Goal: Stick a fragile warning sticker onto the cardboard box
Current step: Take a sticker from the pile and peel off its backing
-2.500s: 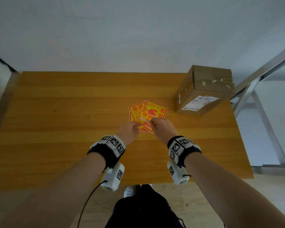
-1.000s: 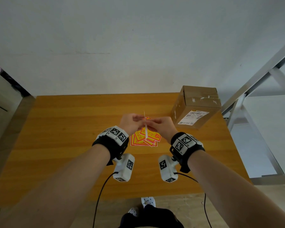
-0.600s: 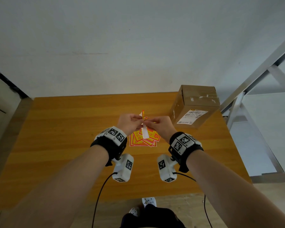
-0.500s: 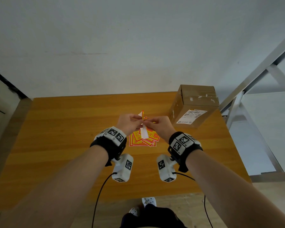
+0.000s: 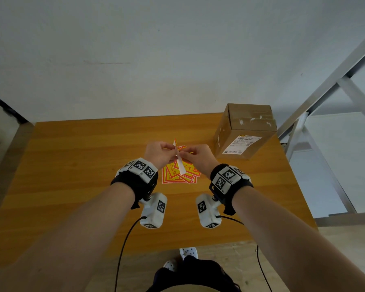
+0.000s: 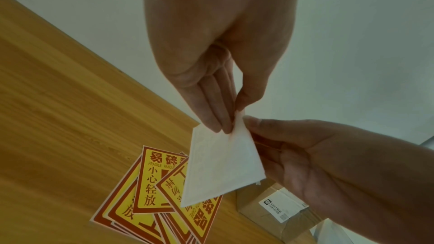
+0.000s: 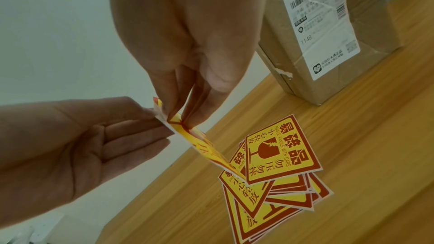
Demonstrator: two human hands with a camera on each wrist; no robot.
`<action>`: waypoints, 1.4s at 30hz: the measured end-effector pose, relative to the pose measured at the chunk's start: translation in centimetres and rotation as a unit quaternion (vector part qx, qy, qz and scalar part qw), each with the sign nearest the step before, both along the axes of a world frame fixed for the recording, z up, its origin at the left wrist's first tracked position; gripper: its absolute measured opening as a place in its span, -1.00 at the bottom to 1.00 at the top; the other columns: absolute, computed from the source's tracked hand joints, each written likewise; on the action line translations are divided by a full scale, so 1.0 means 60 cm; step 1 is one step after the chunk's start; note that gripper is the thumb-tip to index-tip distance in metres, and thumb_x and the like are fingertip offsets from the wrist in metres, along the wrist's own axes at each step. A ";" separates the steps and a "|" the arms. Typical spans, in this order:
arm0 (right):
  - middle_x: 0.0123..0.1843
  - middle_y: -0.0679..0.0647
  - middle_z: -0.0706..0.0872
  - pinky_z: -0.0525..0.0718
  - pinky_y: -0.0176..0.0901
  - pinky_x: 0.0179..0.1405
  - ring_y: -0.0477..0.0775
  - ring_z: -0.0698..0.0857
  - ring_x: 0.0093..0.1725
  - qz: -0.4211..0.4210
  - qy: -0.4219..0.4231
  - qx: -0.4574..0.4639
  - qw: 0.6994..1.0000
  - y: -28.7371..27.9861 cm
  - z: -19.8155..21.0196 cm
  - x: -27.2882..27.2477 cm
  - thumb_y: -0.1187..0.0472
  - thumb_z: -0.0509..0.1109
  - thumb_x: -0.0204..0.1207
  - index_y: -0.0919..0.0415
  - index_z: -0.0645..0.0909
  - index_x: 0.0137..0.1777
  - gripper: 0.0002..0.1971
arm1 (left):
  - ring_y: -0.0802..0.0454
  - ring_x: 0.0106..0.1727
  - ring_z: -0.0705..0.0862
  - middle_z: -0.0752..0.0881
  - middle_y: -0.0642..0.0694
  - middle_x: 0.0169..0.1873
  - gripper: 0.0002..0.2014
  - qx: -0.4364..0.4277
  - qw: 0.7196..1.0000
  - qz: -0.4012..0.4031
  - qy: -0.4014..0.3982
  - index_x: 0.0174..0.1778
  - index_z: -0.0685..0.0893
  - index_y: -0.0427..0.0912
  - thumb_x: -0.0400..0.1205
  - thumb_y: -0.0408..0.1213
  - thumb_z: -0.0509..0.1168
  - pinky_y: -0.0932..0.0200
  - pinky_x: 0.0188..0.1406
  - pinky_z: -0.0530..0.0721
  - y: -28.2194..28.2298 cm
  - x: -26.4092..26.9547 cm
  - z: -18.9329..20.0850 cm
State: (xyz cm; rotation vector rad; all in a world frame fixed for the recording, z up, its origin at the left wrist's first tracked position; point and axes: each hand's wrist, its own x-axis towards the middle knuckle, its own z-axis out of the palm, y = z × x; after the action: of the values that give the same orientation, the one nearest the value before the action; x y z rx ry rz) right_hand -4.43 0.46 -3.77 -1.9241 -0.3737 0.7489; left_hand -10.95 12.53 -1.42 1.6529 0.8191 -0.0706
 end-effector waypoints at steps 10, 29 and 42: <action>-0.01 0.29 0.78 0.72 0.20 0.15 0.29 0.75 0.06 0.016 -0.016 -0.020 1.000 0.003 0.003 -0.004 0.26 0.35 0.57 0.37 0.73 -0.03 -0.81 | 0.06 -0.35 0.74 0.78 -0.34 -0.15 -0.80 -0.012 0.998 0.041 0.039 0.07 0.67 -0.47 0.58 -0.44 0.33 0.23 -0.25 0.76 0.007 0.000 -0.006; -0.10 0.09 0.72 0.73 -0.21 -0.04 0.02 0.72 -0.11 -0.011 0.160 0.102 0.982 -0.002 0.016 -0.005 0.37 0.26 0.61 0.45 0.59 0.23 -0.74 | 0.04 -0.34 0.73 0.75 -0.25 -0.24 -0.90 -0.016 0.998 0.048 0.045 -0.07 0.68 -0.38 0.53 -0.48 0.37 0.17 -0.16 0.74 0.012 0.004 0.005; -0.16 0.13 0.74 0.77 -0.29 -0.25 -0.02 0.76 -0.26 -0.055 0.131 0.081 0.986 0.001 0.016 0.009 0.27 0.32 0.59 0.29 0.60 -0.03 -0.91 | -0.10 -0.27 0.79 0.80 -0.29 -0.14 -0.82 0.114 0.992 -0.042 0.039 0.01 0.74 -0.35 0.52 -0.41 0.40 -0.02 -0.07 0.81 0.011 0.003 0.006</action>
State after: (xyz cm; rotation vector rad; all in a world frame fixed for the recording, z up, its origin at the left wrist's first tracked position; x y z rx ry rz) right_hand -3.91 0.51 -2.79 -1.6543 -0.1581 0.8589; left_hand -10.76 13.18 -1.04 1.9107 0.8413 -0.1033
